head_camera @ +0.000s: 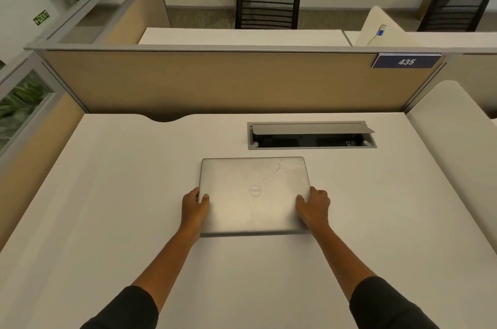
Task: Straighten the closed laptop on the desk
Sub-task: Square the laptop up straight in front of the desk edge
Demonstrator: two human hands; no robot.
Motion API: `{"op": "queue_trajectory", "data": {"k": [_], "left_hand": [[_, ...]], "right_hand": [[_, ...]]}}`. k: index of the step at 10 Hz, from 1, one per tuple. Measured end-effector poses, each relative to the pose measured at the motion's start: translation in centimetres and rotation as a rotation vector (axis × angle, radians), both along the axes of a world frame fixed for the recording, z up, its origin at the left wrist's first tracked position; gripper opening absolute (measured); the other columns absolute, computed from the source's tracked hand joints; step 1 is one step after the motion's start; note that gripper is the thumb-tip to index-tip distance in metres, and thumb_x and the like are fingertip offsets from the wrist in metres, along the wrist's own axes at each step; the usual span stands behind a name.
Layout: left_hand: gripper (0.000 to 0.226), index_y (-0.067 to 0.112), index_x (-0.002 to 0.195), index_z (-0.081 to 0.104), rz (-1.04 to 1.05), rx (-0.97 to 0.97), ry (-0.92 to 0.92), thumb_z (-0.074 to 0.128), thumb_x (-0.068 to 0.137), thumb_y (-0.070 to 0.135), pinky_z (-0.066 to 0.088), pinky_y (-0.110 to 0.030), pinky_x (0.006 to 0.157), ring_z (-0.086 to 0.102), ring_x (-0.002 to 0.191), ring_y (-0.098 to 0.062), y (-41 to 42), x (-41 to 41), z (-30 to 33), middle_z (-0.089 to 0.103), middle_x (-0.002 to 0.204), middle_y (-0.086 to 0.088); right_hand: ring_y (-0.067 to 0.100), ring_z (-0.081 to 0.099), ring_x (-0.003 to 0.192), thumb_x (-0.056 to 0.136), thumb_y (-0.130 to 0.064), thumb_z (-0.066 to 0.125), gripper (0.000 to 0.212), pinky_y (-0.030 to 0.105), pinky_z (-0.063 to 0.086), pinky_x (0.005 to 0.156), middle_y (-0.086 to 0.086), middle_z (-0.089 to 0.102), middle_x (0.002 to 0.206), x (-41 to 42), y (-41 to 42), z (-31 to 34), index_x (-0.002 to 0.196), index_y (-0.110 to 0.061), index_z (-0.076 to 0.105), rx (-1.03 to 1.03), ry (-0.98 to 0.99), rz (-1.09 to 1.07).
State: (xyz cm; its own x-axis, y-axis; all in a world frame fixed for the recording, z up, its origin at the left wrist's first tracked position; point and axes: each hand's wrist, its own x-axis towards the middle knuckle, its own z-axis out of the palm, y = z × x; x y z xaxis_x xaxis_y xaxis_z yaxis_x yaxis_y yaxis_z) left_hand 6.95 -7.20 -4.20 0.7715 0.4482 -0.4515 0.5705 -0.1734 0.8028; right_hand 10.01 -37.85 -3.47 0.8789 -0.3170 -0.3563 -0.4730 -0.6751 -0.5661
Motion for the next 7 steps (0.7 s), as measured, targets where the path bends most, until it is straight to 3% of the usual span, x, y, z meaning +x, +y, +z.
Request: {"op": "queue_trajectory", "data": {"k": [1,2,3,5,7], "left_hand": [[0.064,0.005,0.166,0.032,-0.233,0.225,0.037,0.053,0.108,0.024,0.029,-0.042,0.131,0.032,0.160,-0.032,-0.6,-2.0,0.0,0.030,0.173,-0.013],[0.076,0.007,0.170,0.015,-0.436,0.376,0.051,0.052,0.108,0.031,0.015,-0.039,0.135,0.008,0.169,-0.029,-1.2,-4.4,-1.0,0.001,0.181,-0.010],[0.083,0.006,0.171,0.002,-0.555,0.482,0.061,0.050,0.109,0.033,0.006,-0.039,0.136,-0.004,0.169,-0.030,-1.3,-6.1,-1.8,-0.015,0.180,-0.012],[0.087,0.001,0.168,-0.011,-0.747,0.582,0.114,0.041,0.110,0.041,-0.009,-0.045,0.134,-0.014,0.168,-0.033,-0.4,-7.8,-1.7,-0.022,0.177,-0.018],[0.087,0.003,0.168,-0.014,-0.725,0.683,0.008,0.038,0.111,0.044,-0.012,-0.045,0.133,-0.018,0.167,-0.029,0.2,-7.1,1.5,-0.025,0.177,-0.014]], "right_hand": [[0.038,0.040,0.140,0.102,-0.033,0.058,0.064,0.042,0.041,0.111,0.020,0.043,0.151,-1.1,0.4,0.1,0.153,0.000,0.037,-0.157,0.015,0.127],[0.036,0.034,0.149,0.106,-0.039,0.051,0.076,0.043,0.037,0.119,0.016,0.031,0.165,-2.4,0.6,0.1,0.163,-0.001,0.019,-0.240,0.019,0.232],[0.034,0.021,0.160,0.107,-0.042,0.047,0.082,0.043,0.024,0.128,0.017,0.012,0.175,-3.9,0.4,0.2,0.166,-0.001,0.009,-0.262,0.022,0.305],[0.033,0.010,0.165,0.106,-0.049,0.045,0.083,0.046,0.015,0.131,0.018,0.004,0.176,-5.8,-0.2,1.1,0.166,-0.003,0.011,-0.357,0.032,0.411],[0.029,0.006,0.166,0.109,-0.046,0.040,0.076,0.044,0.007,0.134,0.012,0.005,0.178,-6.1,-0.2,3.9,0.167,-0.004,0.012,-0.343,-0.072,0.433]]}}
